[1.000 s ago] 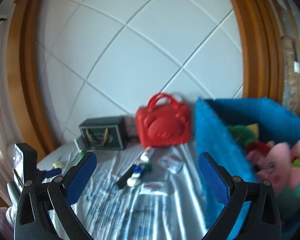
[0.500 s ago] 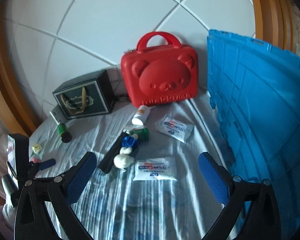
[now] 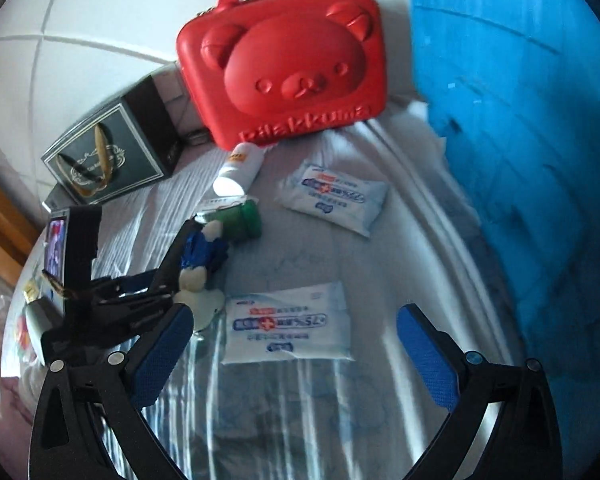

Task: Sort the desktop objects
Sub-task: 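Grasp the black flashlight with the left gripper while the right grasps the blue-hatted white bunny, then carry the flashlight and bunny plush over the blue bin, then open both grippers to drop the flashlight and bunny into the bin, then move both grippers back over the table, then grasp the Kotex pad pack with the left gripper while the right grasps the green jar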

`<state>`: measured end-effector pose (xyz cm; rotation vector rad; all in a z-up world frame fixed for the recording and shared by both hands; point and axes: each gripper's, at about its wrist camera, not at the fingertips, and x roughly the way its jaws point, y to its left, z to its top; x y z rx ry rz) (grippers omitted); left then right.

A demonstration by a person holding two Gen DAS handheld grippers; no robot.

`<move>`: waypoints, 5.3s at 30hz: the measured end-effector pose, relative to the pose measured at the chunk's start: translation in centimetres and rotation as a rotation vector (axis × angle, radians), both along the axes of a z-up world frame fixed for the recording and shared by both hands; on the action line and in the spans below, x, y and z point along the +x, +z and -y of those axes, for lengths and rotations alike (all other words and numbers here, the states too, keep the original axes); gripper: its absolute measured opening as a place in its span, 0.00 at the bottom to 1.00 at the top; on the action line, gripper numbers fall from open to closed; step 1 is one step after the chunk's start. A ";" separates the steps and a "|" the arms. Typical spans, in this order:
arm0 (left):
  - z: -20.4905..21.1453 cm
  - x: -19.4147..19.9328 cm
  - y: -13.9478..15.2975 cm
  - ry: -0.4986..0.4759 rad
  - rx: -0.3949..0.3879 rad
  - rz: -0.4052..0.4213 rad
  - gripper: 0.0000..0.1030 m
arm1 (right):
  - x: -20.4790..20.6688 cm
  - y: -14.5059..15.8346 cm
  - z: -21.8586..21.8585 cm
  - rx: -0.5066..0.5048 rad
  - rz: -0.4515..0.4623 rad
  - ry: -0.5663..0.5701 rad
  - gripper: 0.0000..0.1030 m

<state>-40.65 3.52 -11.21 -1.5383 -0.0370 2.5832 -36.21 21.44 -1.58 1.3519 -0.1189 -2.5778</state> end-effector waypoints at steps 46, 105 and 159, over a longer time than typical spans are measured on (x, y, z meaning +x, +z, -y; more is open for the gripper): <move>-3.9 27.6 23.8 0.128 0.029 -0.447 0.33 | 19.7 17.1 0.3 0.017 -0.346 0.247 0.49; -43.8 23.7 31.9 -0.242 -0.009 -0.491 0.53 | 19.4 19.3 -41.7 0.115 -0.436 -0.354 0.81; 26.9 28.2 11.5 0.812 -0.041 -0.101 0.78 | 13.0 10.3 -0.2 0.041 -0.224 0.053 1.00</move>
